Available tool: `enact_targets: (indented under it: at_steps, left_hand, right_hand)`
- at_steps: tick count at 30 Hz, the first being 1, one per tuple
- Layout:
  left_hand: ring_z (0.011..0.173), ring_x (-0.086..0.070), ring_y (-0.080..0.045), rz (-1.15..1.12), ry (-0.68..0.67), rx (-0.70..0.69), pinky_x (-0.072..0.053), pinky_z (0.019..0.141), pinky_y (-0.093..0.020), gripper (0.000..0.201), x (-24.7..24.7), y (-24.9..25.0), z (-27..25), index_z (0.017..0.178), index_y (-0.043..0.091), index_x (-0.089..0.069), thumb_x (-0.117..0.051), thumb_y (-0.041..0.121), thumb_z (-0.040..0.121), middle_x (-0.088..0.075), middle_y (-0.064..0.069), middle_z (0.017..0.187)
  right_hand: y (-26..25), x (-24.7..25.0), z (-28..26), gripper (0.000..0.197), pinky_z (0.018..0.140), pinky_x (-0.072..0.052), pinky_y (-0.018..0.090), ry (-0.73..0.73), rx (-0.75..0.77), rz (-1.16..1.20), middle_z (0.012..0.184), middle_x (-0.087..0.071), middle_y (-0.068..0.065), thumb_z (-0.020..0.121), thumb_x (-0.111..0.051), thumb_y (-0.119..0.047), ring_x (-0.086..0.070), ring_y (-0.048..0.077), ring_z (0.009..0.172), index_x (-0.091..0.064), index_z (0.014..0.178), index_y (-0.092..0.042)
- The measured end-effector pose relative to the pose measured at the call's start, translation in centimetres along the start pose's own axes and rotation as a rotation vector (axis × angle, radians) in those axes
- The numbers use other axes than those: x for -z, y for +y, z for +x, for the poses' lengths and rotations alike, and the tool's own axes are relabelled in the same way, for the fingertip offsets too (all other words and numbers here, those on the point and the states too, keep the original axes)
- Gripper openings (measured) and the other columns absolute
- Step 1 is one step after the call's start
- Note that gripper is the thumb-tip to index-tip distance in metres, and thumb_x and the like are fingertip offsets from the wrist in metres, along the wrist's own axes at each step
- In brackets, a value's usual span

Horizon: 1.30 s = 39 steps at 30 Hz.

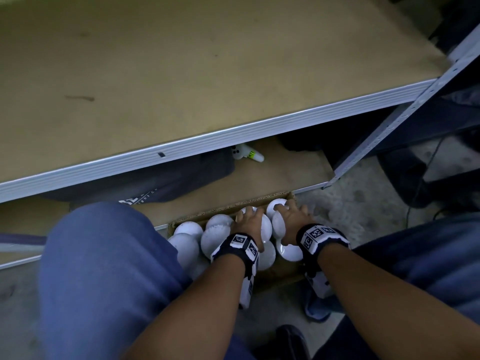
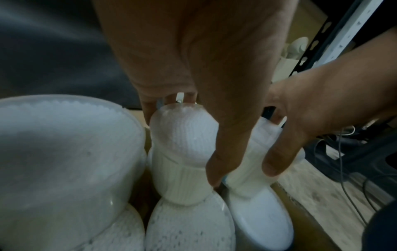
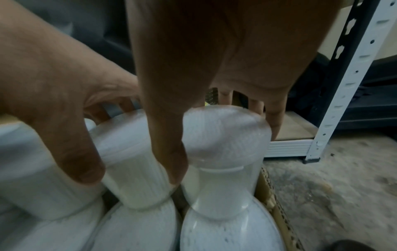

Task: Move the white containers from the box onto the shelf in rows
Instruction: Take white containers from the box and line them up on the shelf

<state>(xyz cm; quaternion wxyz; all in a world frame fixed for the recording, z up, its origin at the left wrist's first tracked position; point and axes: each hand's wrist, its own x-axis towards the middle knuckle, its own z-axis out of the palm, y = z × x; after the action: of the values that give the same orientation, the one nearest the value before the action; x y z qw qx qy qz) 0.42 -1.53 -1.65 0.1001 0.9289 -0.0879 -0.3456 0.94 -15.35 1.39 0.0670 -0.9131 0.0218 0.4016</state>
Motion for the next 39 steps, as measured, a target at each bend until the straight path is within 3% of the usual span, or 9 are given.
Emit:
enact_targets:
  at_steps: [7,10,16,20,25,29,33,39]
  left_hand:
    - [0.130,-0.035,-0.027,-0.084,0.043,0.017,-0.042,0.101,-0.041,0.093,5.1,0.9,-2.5,0.135,0.022,-0.030,-0.083,0.024,0.059,-0.032,-0.003,0.139]
    - [0.128,-0.035,-0.029,-0.105,0.100,-0.017,-0.043,0.102,-0.043,0.095,8.2,1.0,-4.9,0.134,0.021,-0.031,-0.085,0.029,0.056,-0.032,-0.004,0.137]
    - [0.117,-0.041,-0.032,-0.113,0.235,-0.132,-0.047,0.096,-0.044,0.084,14.8,1.7,-11.6,0.127,0.027,-0.038,-0.083,0.038,0.056,-0.031,-0.004,0.125]
    - [0.116,-0.045,-0.029,-0.130,0.365,-0.202,-0.048,0.094,-0.045,0.085,18.5,2.0,-16.4,0.129,0.025,-0.041,-0.083,0.038,0.056,-0.038,-0.003,0.124]
    - [0.116,-0.047,-0.024,-0.158,0.552,-0.263,-0.047,0.095,-0.039,0.084,22.2,2.3,-21.2,0.131,0.027,-0.043,-0.080,0.037,0.057,-0.044,0.001,0.126]
    - [0.120,-0.046,-0.018,-0.187,0.652,-0.276,-0.046,0.096,-0.033,0.085,25.2,2.3,-23.2,0.134,0.028,-0.041,-0.078,0.041,0.058,-0.044,0.006,0.132]
    - [0.110,-0.049,-0.015,-0.219,0.693,-0.262,-0.042,0.079,-0.025,0.079,27.8,1.9,-23.6,0.132,0.029,-0.044,-0.077,0.041,0.061,-0.047,0.009,0.128]
    - [0.117,-0.049,-0.016,-0.258,0.697,-0.190,-0.040,0.081,-0.025,0.074,30.3,0.5,-21.6,0.131,0.026,-0.047,-0.076,0.040,0.065,-0.046,0.006,0.132]
  right_hand:
    - [-1.3,4.2,-3.8,0.080,0.105,-0.038,0.049,0.114,0.056,-0.024,0.140,-0.030,0.006,0.067,-0.074,-0.030,-0.029,0.040,0.131,-0.033,0.136,-0.027]
    - [-1.7,6.9,-6.2,0.087,0.100,-0.041,0.052,0.147,0.098,-0.045,0.137,-0.032,0.001,0.056,-0.075,-0.040,-0.031,0.038,0.126,-0.032,0.132,-0.032]
    - [-2.4,12.2,-14.1,0.080,0.098,-0.039,0.051,0.321,0.166,-0.060,0.134,-0.031,0.003,0.064,-0.079,-0.034,-0.034,0.038,0.122,-0.037,0.132,-0.030]
    - [-2.8,14.8,-18.8,0.092,0.100,-0.040,0.051,0.389,0.240,-0.046,0.138,-0.029,0.000,0.065,-0.079,-0.035,-0.032,0.035,0.124,-0.029,0.142,-0.034]
    - [-3.1,18.1,-23.2,0.096,0.101,-0.042,0.046,0.517,0.330,-0.067,0.136,-0.034,-0.004,0.062,-0.079,-0.041,-0.037,0.033,0.125,-0.027,0.143,-0.035]
    - [-3.7,20.9,-24.9,0.101,0.104,-0.041,0.041,0.623,0.373,-0.031,0.137,-0.036,-0.006,0.059,-0.077,-0.046,-0.039,0.029,0.127,-0.025,0.145,-0.035]
    - [-4.7,23.2,-25.1,0.094,0.099,-0.043,0.039,0.690,0.397,0.028,0.135,-0.037,-0.004,0.062,-0.078,-0.044,-0.040,0.027,0.124,-0.030,0.142,-0.031]
    - [-6.3,25.7,-22.5,0.081,0.094,-0.045,0.035,0.712,0.419,0.138,0.127,-0.040,-0.004,0.063,-0.080,-0.039,-0.044,0.023,0.120,-0.042,0.133,-0.027]
